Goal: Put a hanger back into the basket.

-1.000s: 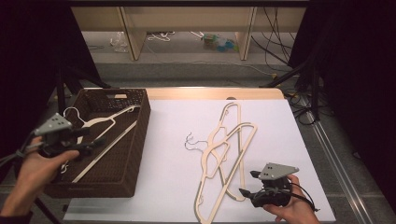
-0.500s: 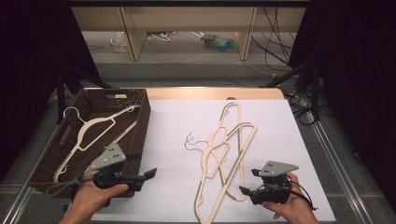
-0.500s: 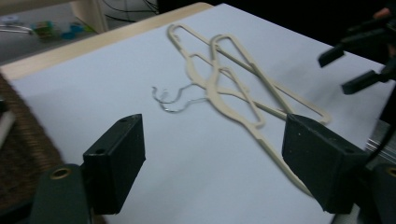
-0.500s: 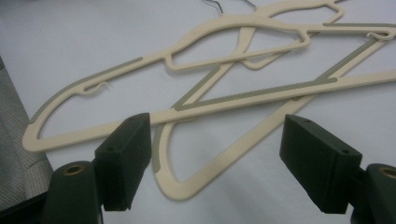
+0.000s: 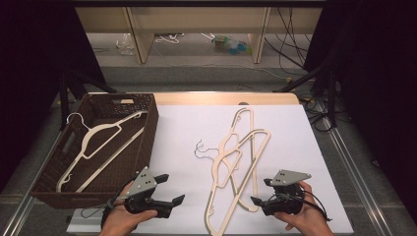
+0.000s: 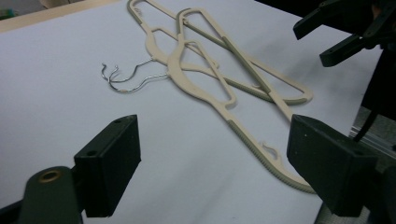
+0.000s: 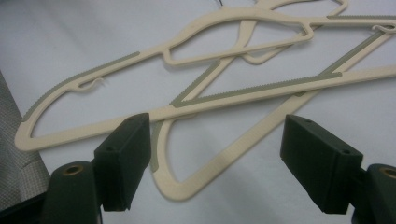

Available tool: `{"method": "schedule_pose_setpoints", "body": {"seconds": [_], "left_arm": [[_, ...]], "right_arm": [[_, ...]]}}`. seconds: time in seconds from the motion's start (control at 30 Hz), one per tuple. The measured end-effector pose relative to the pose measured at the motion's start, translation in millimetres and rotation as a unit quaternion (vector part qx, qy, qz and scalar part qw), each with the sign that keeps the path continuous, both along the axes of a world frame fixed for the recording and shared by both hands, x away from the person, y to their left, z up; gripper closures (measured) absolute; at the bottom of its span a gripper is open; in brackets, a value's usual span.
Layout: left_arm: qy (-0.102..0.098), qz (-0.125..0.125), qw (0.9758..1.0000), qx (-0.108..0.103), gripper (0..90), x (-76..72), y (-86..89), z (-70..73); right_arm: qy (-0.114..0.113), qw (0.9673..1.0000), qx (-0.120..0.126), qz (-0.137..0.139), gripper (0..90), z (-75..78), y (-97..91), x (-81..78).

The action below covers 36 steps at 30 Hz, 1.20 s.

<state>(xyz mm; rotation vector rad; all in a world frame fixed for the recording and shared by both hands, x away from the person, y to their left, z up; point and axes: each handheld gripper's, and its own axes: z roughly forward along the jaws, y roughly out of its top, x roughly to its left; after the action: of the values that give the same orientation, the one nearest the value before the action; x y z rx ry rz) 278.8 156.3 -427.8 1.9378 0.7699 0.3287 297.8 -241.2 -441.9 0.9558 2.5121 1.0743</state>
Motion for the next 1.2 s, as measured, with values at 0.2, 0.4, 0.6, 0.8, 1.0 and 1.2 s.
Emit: {"method": "schedule_pose_setpoints", "body": {"seconds": [0.2,0.4,0.6,0.8,1.0,1.2], "left_arm": [[-0.033,0.012,0.9993,0.016,17.5,-2.0,1.1,-7.8],[-0.010,0.004,0.9997,0.020,17.5,-4.4,-6.4,-17.4],[-0.005,0.007,0.9997,0.022,17.5,-3.5,-7.2,-19.7],[-0.013,-0.004,0.9995,0.028,17.7,-4.0,-6.7,-19.8],[-0.010,-0.006,0.9996,0.025,17.9,-4.2,-5.4,-19.9],[-0.002,-0.008,0.9995,0.031,18.0,-4.7,-6.8,-20.7]], "right_arm": [[0.006,0.9999,-0.009,-0.013,26.2,-1.1,-0.6,1.2],[0.015,0.9988,-0.018,-0.043,26.1,-3.3,-3.5,7.9],[0.036,0.9951,-0.026,-0.089,25.5,-7.5,2.0,25.7],[0.043,0.9929,-0.043,-0.102,25.8,-10.3,15.9,45.5],[0.069,0.9881,-0.063,-0.123,22.8,-15.6,29.0,66.7],[0.078,0.9826,-0.078,-0.149,17.9,-18.9,33.9,90.1]]}}
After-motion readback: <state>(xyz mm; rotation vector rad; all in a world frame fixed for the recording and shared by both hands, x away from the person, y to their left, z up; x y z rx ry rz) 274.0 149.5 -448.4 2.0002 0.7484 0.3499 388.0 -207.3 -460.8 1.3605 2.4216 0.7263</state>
